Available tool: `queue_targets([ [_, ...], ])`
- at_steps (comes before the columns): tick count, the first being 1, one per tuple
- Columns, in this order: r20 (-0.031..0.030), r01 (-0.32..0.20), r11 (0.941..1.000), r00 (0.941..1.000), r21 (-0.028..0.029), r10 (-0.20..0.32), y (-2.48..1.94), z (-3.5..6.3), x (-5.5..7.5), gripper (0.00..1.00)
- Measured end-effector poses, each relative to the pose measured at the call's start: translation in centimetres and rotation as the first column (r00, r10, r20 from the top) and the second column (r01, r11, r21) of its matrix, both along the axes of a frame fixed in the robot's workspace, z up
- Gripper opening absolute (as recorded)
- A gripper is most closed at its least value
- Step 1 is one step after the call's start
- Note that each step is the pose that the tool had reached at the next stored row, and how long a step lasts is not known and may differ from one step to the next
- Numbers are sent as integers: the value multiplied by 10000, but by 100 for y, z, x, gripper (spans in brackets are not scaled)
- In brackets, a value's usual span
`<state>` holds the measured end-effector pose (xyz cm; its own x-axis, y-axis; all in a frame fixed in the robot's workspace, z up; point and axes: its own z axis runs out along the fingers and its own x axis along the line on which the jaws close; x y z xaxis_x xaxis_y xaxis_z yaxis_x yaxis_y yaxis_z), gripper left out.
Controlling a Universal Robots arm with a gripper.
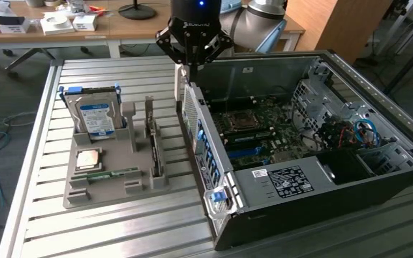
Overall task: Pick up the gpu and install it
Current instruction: 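Reach for the gpu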
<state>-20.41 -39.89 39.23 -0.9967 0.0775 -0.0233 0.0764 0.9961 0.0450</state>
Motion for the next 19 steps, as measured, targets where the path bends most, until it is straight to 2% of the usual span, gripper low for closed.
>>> queue_targets([
  [19,0,23,10000,10000,1,-23,0,-5,-234,11],
])
